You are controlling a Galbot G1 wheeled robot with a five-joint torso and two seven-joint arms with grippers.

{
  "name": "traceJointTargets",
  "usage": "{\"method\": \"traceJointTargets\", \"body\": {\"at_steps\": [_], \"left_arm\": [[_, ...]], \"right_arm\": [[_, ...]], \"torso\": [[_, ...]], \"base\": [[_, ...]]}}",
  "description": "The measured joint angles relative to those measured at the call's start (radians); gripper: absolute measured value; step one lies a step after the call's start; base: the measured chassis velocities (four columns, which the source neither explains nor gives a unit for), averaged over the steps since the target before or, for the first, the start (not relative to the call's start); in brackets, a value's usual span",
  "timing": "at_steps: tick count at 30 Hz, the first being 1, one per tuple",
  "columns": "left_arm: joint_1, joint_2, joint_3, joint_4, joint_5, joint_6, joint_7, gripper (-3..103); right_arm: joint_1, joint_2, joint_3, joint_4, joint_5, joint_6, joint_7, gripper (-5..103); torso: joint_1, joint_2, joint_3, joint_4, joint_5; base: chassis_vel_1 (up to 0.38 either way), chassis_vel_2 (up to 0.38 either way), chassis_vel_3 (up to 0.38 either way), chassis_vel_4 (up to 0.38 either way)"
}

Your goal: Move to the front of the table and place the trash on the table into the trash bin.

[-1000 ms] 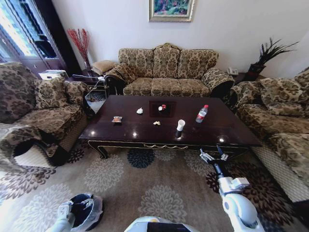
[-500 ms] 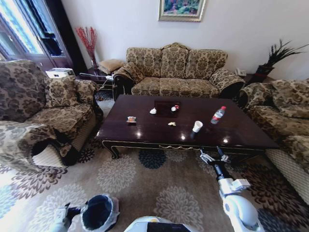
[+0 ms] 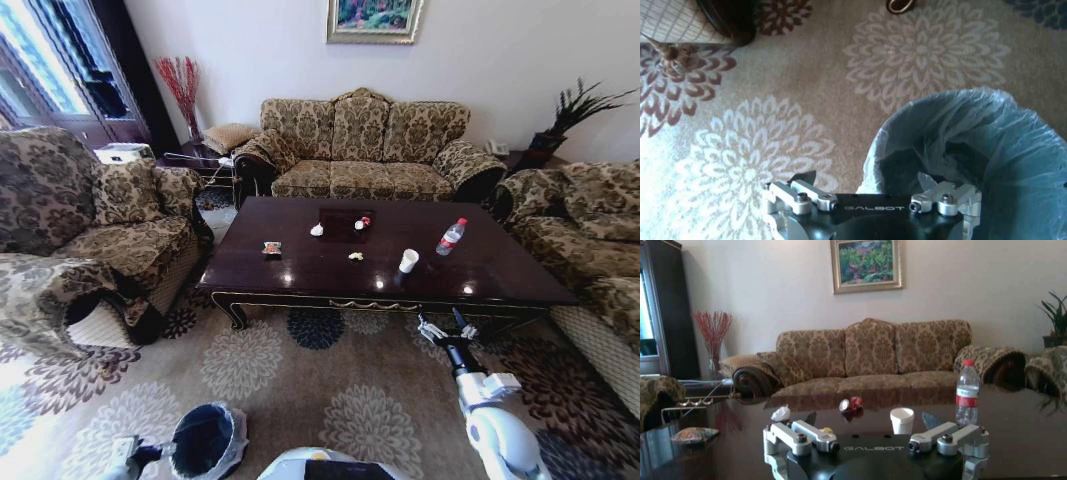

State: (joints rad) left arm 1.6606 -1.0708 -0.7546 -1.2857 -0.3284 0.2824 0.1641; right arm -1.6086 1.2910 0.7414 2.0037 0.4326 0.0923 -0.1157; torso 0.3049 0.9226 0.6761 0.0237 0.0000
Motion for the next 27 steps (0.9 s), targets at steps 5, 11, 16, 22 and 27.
{"method": "traceJointTargets", "body": {"at_steps": [5,11,16,22,27], "left_arm": [[-0.078,0.003,0.051,0.102,0.028,-0.032,0.029,100],[-0.177,-0.008,0.105,0.202,0.071,-0.046,0.045,100],[-0.223,-0.013,0.12,0.271,0.11,-0.06,0.049,100],[-0.267,-0.016,0.127,0.352,0.134,-0.086,0.068,100],[-0.298,-0.019,0.135,0.395,0.139,-0.092,0.084,100]], "right_arm": [[0.002,0.002,-0.005,-0.026,-0.023,0.002,0.0,100],[0.001,-0.003,-0.005,-0.044,-0.028,0.005,0.0,100],[0.0,-0.007,0.0,-0.046,-0.025,0.005,0.007,100],[-0.007,-0.017,0.009,-0.05,-0.015,0.007,0.01,100],[-0.008,-0.012,0.006,-0.048,-0.016,0.007,0.011,100]], "torso": [[0.0,0.0,0.0,-0.0005,0.0004],[0.0,0.0,0.0,-0.0005,-0.0001],[0.0,0.0,0.0,-0.0005,0.0],[0.0,0.0,0.0,-0.0002,0.0],[0.0,0.0,0.0,-0.0004,0.0]], "base": [[0.0,0.0,0.0,0.0],[0.0,0.0,0.0,0.0],[0.0,0.0,0.0,0.0],[0.0,0.0,0.0,0.0],[0.0,0.0,0.0,0.0]]}}
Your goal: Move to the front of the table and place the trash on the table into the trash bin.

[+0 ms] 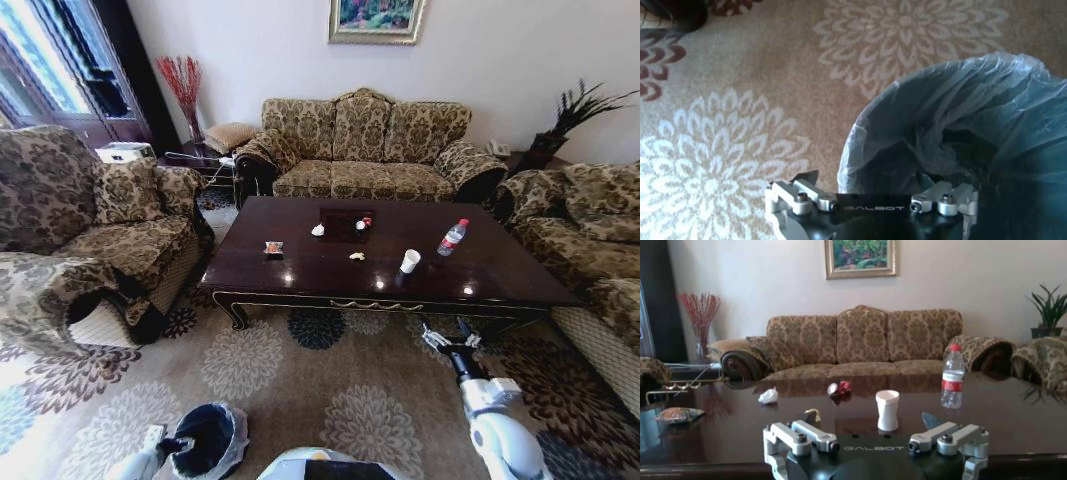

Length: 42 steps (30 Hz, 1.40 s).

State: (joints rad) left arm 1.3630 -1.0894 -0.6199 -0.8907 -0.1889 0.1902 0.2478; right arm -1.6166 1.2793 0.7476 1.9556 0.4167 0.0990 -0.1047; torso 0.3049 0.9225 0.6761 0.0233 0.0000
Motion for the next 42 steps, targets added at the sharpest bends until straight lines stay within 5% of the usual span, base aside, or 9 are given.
{"method": "traceJointTargets", "body": {"at_steps": [10,26,34,38,42], "left_arm": [[-0.053,-0.002,0.004,0.093,0.066,-0.011,0.027,69],[-0.093,-0.025,-0.017,0.152,0.128,-0.044,0.079,5],[-0.103,-0.04,-0.035,0.17,0.139,-0.059,0.067,1],[-0.065,-0.032,-0.059,0.121,0.077,-0.045,0.039,1],[-0.022,-0.007,-0.083,0.036,0.005,-0.021,-0.003,0]], "right_arm": [[-0.005,0.009,-0.001,0.007,0.001,-0.003,0.003,100],[-0.012,0.02,-0.001,0.016,0.004,-0.011,0.013,100],[-0.011,0.019,-0.003,0.016,0.004,-0.013,0.013,100],[-0.011,0.013,-0.003,0.021,0.006,-0.014,0.013,100],[-0.007,0.01,-0.003,0.022,0.011,-0.014,0.013,100]], "torso": [[0.0,0.0,0.0,0.0,0.0],[0.0,0.0,0.0,0.0001,0.0017],[0.0,0.0,0.0,0.0001,0.0017],[0.0,0.0,0.0,0.0001,-0.0037],[0.0,0.0,0.0,0.0,-0.0004]], "base": [[0.0,0.0,0.0,0.0],[0.0,0.0,0.0,0.0],[0.0,0.0,0.0,0.0],[0.0,0.0,0.0,0.0],[0.0,0.0,0.0,0.0]]}}
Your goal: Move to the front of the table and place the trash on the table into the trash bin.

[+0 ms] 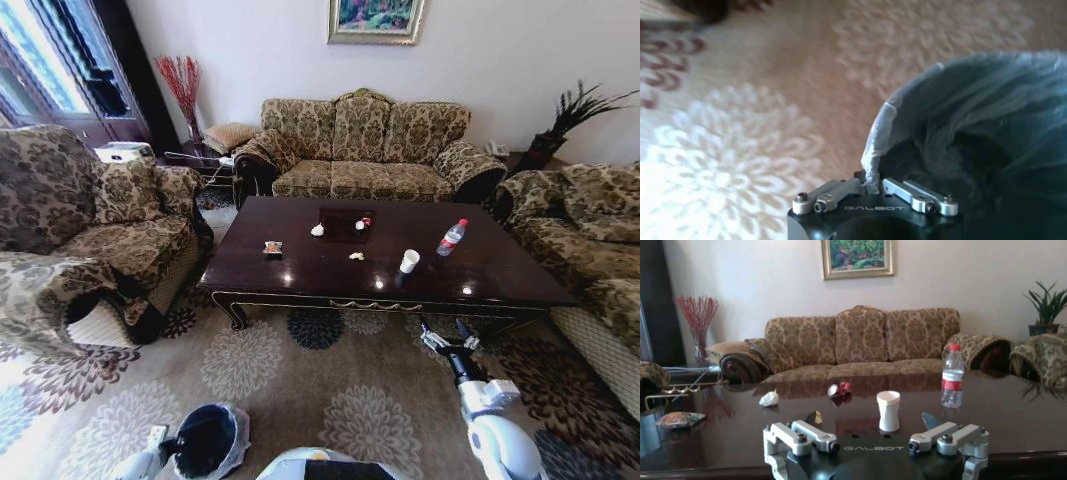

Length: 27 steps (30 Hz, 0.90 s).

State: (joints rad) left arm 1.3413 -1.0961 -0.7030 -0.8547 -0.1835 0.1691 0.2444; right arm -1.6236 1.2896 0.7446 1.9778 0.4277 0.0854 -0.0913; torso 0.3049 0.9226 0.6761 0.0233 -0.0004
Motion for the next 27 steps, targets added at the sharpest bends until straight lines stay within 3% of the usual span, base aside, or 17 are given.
{"method": "traceJointTargets", "body": {"at_steps": [5,6,9,10,11,12,15,16,19,25,27], "left_arm": [[0.062,0.016,-0.023,-0.124,-0.062,0.032,-0.042,0],[0.088,0.021,-0.031,-0.185,-0.085,0.043,-0.063,0],[0.13,0.035,-0.049,-0.274,-0.117,0.057,-0.09,0],[0.177,0.045,-0.07,-0.352,-0.14,0.063,-0.108,0],[0.228,0.051,-0.098,-0.427,-0.161,0.068,-0.12,0],[0.228,0.051,-0.098,-0.427,-0.161,0.068,-0.12,0],[0.36,0.052,-0.21,-0.619,-0.216,0.084,-0.152,0],[0.36,0.052,-0.21,-0.619,-0.216,0.084,-0.152,0],[0.463,0.036,-0.325,-0.781,-0.269,0.083,-0.17,0],[0.531,0.029,-0.426,-0.947,-0.311,0.08,-0.193,0],[0.553,0.023,-0.497,-1.048,-0.318,0.081,-0.207,0]], "right_arm": [[0.008,0.001,-0.003,0.0,0.0,0.0,0.0,100],[0.01,0.002,-0.004,0.001,0.0,0.0,0.0,100],[0.012,0.004,-0.004,0.003,0.001,0.0,-0.001,100],[0.017,0.003,-0.008,0.004,0.002,0.0,-0.001,100],[0.025,0.0,-0.012,0.005,0.005,0.0,-0.001,100],[0.025,0.0,-0.012,0.005,0.005,0.0,-0.001,100],[0.045,-0.005,-0.02,0.001,0.017,0.001,-0.006,100],[0.045,-0.005,-0.02,0.001,0.017,0.001,-0.006,100],[0.061,-0.004,-0.023,-0.008,0.026,0.001,-0.011,100],[0.058,0.011,-0.017,-0.01,0.029,0.012,-0.017,100],[0.058,0.017,-0.015,-0.005,0.032,0.021,-0.022,100]], "torso": [[0.0,0.0,0.0,0.0004,-0.0005],[0.0,0.0,0.0,0.0005,-0.0014],[0.0,0.0,0.0,-0.0007,0.0002],[0.0,0.0,0.0,-0.0005,0.0012],[0.0,0.0,0.0,-0.0004,-0.0005],[0.0,0.0,0.0,-0.0004,-0.0005],[0.0,0.0,0.0,0.0008,0.001],[0.0,0.0,0.0,0.0008,0.001],[0.0,0.0,0.0,0.0003,0.0004],[0.0,0.0,0.0,0.0002,0.0006],[0.0,0.0,0.0,-0.0008,0.0]], "base": [[0.0,0.0,0.0,0.0],[0.0,0.0,0.0,0.0],[0.0,0.0,0.0,0.0],[0.0,0.0,0.0,0.0],[0.0,0.0,0.0,0.0],[0.0,0.0,0.0,0.0],[0.0,0.0,0.0,0.0],[0.0,0.0,0.0,0.0],[0.0,0.0,0.0,0.0],[0.0,0.0,0.0,0.0],[0.0,0.0,0.0,0.0]]}}
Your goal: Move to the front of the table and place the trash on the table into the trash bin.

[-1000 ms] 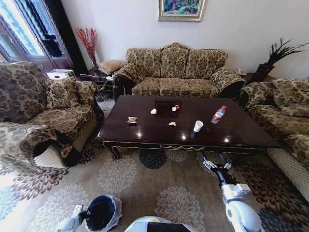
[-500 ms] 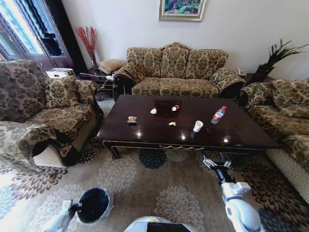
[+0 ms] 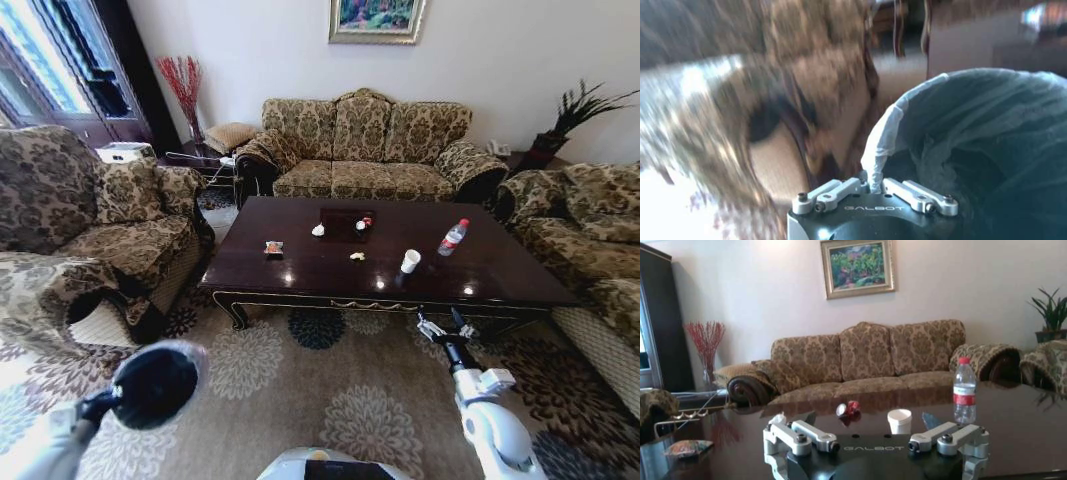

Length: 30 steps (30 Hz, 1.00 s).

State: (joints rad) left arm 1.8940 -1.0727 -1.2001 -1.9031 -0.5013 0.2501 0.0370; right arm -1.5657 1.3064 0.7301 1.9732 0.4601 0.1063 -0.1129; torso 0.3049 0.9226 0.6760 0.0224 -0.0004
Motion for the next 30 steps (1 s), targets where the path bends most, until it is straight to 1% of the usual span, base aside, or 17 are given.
{"method": "traceJointTargets", "body": {"at_steps": [2,4,6,7,9,12,14,15,17,18,20,22,23,25,26,27,30], "left_arm": [[0.007,-0.003,-0.025,-0.032,-0.008,0.0,-0.005,0],[0.013,-0.007,-0.056,-0.072,-0.025,0.0,-0.011,0],[0.005,-0.002,-0.104,-0.135,-0.066,0.004,-0.021,0],[0.005,-0.002,-0.104,-0.135,-0.066,0.004,-0.021,0],[-0.028,0.021,-0.14,-0.199,-0.107,0.012,-0.037,0],[-0.062,0.044,-0.145,-0.242,-0.128,0.023,-0.048,0],[-0.119,0.084,-0.121,-0.292,-0.139,0.05,-0.069,0],[-0.119,0.084,-0.121,-0.292,-0.139,0.05,-0.069,0],[-0.184,0.127,-0.062,-0.318,-0.144,0.079,-0.084,0],[-0.184,0.127,-0.062,-0.318,-0.144,0.079,-0.084,0],[-0.26,0.171,0.013,-0.314,-0.143,0.091,-0.098,0],[-0.328,0.189,0.07,-0.297,-0.142,0.098,-0.108,0],[-0.328,0.189,0.07,-0.297,-0.142,0.098,-0.108,0],[-0.407,0.198,0.126,-0.256,-0.139,0.101,-0.114,0],[-0.407,0.198,0.126,-0.256,-0.139,0.101,-0.114,0],[-0.446,0.194,0.152,-0.226,-0.139,0.101,-0.118,0],[-0.479,0.176,0.164,-0.193,-0.135,0.093,-0.127,0]], "right_arm": [[0.003,0.0,-0.001,0.002,0.0,0.001,-0.003,100],[0.005,0.001,-0.002,0.006,0.001,0.006,-0.007,100],[0.002,0.003,-0.004,0.015,-0.001,0.019,-0.013,100],[0.002,0.003,-0.004,0.015,-0.001,0.019,-0.013,100],[-0.008,-0.001,-0.008,0.021,-0.009,0.038,-0.02,100],[-0.011,-0.008,-0.011,0.022,-0.013,0.053,-0.023,100],[-0.015,-0.018,-0.012,0.022,-0.019,0.071,-0.026,100],[-0.015,-0.018,-0.012,0.022,-0.019,0.071,-0.026,100],[-0.021,-0.031,-0.012,0.022,-0.019,0.091,-0.037,100],[-0.021,-0.031,-0.012,0.022,-0.019,0.091,-0.037,100],[-0.027,-0.041,-0.012,0.019,-0.024,0.117,-0.045,100],[-0.031,-0.048,-0.01,0.017,-0.035,0.126,-0.045,100],[-0.031,-0.048,-0.01,0.017,-0.035,0.126,-0.045,100],[-0.029,-0.048,-0.01,0.008,-0.062,0.13,-0.039,100],[-0.029,-0.048,-0.01,0.008,-0.062,0.13,-0.039,100],[-0.023,-0.043,-0.012,0.0,-0.087,0.127,-0.03,100],[-0.018,-0.038,-0.03,-0.007,-0.107,0.12,-0.024,100]], "torso": [[0.0,0.0,0.0,0.0002,0.0006],[0.0,0.0,0.0,0.0012,0.0008],[0.0,0.0,0.0,0.0019,0.0001],[0.0,0.0,0.0,0.0019,0.0001],[0.0,0.0,0.0,0.0008,0.0004],[0.0,0.0,0.0,0.0005,0.0003],[0.0,0.0,0.0,0.0008,0.0012],[0.0,0.0,0.0,0.0008,0.0012],[0.0,0.0,0.0,0.0005,0.0],[0.0,0.0,0.0,0.0005,0.0],[0.0,0.0,0.0,0.0005,0.0002],[0.0,0.0,0.0,0.0009,0.0003],[0.0,0.0,0.0,0.0009,0.0003],[0.0,0.0,0.0,0.0006,0.0005],[0.0,0.0,0.0,0.0006,0.0005],[0.0,0.0,0.0,0.0005,0.0005],[0.0,0.0,0.0,0.0008,-0.0001]], "base": [[0.0,0.0,0.0,0.0],[0.0,0.0,0.0,0.0],[0.0,0.0,0.0,0.0],[0.0,0.0,0.0,0.0],[0.0,0.0,0.0,0.0],[0.0,0.0,0.0,0.0],[0.0,0.0,0.0,0.0],[0.0,0.0,0.0,0.0],[0.0,0.0,0.0,0.0],[0.0,0.0,0.0,0.0],[0.0,0.0,0.0,0.0],[0.0,0.0,0.0,0.0],[0.0,0.0,0.0,0.0],[0.0,0.0,0.0,0.0],[0.0,0.0,0.0,0.0],[0.0,0.0,0.0,0.0],[0.0,0.0,0.0,0.0]]}}
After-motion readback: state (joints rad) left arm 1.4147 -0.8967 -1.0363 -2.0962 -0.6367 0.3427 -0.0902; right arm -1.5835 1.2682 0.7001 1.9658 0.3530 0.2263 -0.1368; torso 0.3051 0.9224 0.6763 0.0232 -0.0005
